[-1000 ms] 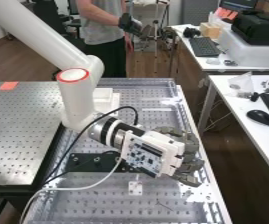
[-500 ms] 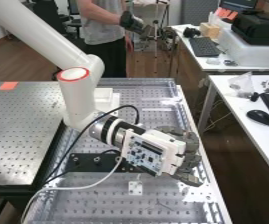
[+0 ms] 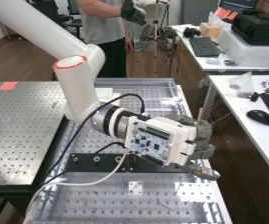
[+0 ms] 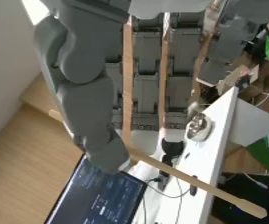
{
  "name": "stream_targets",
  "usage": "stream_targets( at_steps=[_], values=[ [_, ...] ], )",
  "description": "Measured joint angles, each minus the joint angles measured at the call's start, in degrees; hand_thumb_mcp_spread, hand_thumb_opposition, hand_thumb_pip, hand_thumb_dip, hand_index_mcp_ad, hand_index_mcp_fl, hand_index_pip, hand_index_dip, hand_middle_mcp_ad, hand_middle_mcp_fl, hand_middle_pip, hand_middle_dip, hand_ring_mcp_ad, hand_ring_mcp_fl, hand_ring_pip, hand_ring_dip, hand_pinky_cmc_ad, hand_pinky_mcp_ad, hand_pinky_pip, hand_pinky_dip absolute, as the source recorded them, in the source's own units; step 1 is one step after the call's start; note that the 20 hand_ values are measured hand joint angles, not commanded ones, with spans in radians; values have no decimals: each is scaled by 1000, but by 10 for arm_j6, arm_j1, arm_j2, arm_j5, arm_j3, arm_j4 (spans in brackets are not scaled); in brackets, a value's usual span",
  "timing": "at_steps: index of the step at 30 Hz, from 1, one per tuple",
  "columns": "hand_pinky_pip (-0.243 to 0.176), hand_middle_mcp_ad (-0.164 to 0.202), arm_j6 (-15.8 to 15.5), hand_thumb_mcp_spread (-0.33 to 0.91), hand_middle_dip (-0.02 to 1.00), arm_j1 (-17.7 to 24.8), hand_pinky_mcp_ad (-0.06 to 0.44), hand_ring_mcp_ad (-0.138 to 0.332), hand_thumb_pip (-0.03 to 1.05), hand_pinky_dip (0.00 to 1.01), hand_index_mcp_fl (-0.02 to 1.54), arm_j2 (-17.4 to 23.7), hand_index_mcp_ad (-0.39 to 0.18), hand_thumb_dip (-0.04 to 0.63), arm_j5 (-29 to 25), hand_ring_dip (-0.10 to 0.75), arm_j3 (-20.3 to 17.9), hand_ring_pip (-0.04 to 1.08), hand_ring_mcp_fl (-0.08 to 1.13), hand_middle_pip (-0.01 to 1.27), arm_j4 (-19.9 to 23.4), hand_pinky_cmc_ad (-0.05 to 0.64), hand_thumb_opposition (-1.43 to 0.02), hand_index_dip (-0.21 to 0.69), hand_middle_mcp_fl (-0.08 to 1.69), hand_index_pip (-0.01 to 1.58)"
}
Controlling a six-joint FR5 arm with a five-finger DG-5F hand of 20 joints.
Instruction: Grab the chopstick and place it in the clear container
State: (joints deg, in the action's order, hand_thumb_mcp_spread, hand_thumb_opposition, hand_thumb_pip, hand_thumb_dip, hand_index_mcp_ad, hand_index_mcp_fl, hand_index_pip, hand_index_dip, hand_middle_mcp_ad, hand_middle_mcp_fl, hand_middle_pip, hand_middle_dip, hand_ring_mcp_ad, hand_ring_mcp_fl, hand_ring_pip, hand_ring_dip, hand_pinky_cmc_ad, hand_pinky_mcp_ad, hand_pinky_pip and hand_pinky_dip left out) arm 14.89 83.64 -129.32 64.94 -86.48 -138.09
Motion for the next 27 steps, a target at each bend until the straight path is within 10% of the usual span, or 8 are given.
stream_targets(
  at_steps=[27],
  values=[
    [106, 63, -66, 759, 716, 2, 265, 51, 442, 180, 819, 100, -99, 297, 34, 525, 33, 94, 937, 616, -183, 428, -1000, 110, 1004, 1073]
  ],
)
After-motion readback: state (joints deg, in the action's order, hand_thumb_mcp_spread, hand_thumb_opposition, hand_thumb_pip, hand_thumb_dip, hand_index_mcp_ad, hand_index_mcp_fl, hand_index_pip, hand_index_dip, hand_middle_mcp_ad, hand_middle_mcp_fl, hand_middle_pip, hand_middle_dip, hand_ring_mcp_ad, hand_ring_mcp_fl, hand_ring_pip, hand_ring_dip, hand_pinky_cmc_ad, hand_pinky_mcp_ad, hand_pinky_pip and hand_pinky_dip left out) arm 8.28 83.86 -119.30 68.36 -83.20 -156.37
